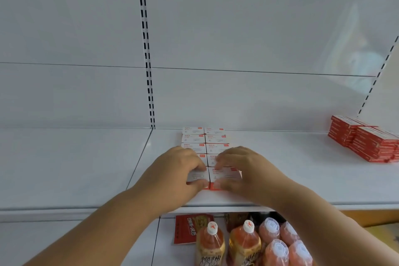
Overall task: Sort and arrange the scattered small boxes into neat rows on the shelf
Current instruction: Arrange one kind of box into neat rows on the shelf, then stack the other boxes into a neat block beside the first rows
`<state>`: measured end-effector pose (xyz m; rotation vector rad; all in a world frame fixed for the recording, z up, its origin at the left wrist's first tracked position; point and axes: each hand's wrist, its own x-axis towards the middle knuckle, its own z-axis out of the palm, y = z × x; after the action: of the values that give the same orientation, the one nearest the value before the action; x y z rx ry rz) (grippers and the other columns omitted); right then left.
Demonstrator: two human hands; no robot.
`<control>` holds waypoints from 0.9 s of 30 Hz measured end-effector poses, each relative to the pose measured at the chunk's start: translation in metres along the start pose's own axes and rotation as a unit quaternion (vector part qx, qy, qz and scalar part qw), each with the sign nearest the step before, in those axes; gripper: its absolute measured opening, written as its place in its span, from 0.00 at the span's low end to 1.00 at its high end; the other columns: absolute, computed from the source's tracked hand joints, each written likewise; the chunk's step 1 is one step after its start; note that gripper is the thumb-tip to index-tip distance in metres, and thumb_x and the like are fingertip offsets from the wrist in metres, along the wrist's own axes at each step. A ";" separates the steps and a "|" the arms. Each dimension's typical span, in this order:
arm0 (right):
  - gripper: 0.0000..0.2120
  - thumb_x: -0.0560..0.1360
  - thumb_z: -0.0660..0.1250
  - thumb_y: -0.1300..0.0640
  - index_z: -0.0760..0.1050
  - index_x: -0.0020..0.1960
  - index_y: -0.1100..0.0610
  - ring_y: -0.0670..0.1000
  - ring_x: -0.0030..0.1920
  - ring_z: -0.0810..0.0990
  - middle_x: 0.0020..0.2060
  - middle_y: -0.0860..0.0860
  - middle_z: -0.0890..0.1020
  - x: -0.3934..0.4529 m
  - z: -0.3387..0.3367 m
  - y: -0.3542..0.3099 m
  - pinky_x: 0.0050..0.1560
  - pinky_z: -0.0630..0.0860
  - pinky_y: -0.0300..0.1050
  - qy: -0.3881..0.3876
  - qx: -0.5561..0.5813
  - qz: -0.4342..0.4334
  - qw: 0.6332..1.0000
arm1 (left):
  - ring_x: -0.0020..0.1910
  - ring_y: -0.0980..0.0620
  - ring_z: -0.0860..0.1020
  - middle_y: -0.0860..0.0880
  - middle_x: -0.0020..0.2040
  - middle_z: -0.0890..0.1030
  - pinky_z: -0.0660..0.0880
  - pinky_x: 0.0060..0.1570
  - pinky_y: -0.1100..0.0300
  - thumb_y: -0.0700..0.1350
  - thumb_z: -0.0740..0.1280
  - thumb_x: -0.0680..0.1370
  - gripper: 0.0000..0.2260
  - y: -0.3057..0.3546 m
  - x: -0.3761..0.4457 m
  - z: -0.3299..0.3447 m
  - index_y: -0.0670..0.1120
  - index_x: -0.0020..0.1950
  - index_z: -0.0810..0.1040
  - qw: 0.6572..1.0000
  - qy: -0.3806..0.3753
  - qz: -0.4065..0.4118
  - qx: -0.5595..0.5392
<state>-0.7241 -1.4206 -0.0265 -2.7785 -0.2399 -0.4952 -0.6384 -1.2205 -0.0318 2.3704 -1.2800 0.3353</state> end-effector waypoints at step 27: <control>0.10 0.77 0.65 0.48 0.77 0.56 0.50 0.49 0.59 0.74 0.55 0.45 0.78 -0.081 -0.097 0.093 0.60 0.69 0.43 0.201 -0.113 0.205 0.951 | 0.55 0.58 0.72 0.60 0.55 0.76 0.73 0.57 0.60 0.55 0.60 0.80 0.08 0.131 0.090 0.033 0.57 0.57 0.74 0.995 -0.003 0.095 -0.009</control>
<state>-0.8089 -1.5480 0.0060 -2.7429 0.5059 -1.0022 -0.6989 -1.3659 0.0081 2.2399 -1.5092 0.3733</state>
